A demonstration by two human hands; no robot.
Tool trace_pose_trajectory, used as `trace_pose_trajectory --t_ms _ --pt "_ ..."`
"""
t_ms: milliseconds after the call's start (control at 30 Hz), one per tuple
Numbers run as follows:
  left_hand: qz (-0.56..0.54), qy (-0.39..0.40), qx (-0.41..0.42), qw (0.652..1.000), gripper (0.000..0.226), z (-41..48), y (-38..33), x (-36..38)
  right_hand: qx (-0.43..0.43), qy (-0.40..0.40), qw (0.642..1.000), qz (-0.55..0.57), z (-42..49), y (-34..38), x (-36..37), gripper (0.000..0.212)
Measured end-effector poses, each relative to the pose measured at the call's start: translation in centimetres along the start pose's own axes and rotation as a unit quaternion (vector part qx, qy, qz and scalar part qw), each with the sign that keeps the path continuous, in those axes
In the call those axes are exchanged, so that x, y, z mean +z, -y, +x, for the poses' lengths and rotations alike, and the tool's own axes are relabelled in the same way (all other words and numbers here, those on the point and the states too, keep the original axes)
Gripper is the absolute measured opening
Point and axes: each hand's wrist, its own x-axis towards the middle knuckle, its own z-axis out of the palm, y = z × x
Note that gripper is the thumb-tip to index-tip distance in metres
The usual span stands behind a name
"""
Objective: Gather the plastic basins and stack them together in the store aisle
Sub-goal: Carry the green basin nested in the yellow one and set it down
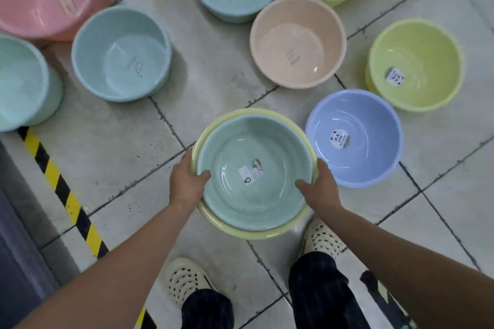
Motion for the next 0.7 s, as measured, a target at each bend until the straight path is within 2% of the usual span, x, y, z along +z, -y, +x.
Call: trace_pose_trajectory --t_ms 133,267,367,500,633,700 --pt "0.019 0.031 0.055 0.998 0.075 -2.2 -8.4 1.3 0.007 -0.038 0.998 0.04 -0.1 2.0 -7.5 0.063" --pt "0.071 0.054 0.089 0.992 0.073 -4.0 -16.1 4.0 0.014 -0.072 0.994 0.079 0.0 2.9 -15.2 0.045" --pt "0.083 0.078 0.102 0.988 0.072 -5.5 -20.8 6.7 0.032 -0.094 0.991 0.085 0.6 2.5 -20.3 0.048" --pt "0.049 0.085 0.127 0.987 0.056 -7.3 -25.6 10.6 0.05 -0.103 0.99 0.085 2.2 1.2 -25.4 0.06" --pt "0.043 0.088 0.132 0.986 0.021 -7.9 -28.2 14.5 0.088 -0.102 0.983 0.122 3.9 -0.9 -28.5 0.066" --pt "0.05 0.088 0.133 0.986 0.013 -7.8 -28.7 16.2 0.105 -0.1 0.979 0.146 4.8 -2.0 -29.3 0.067"
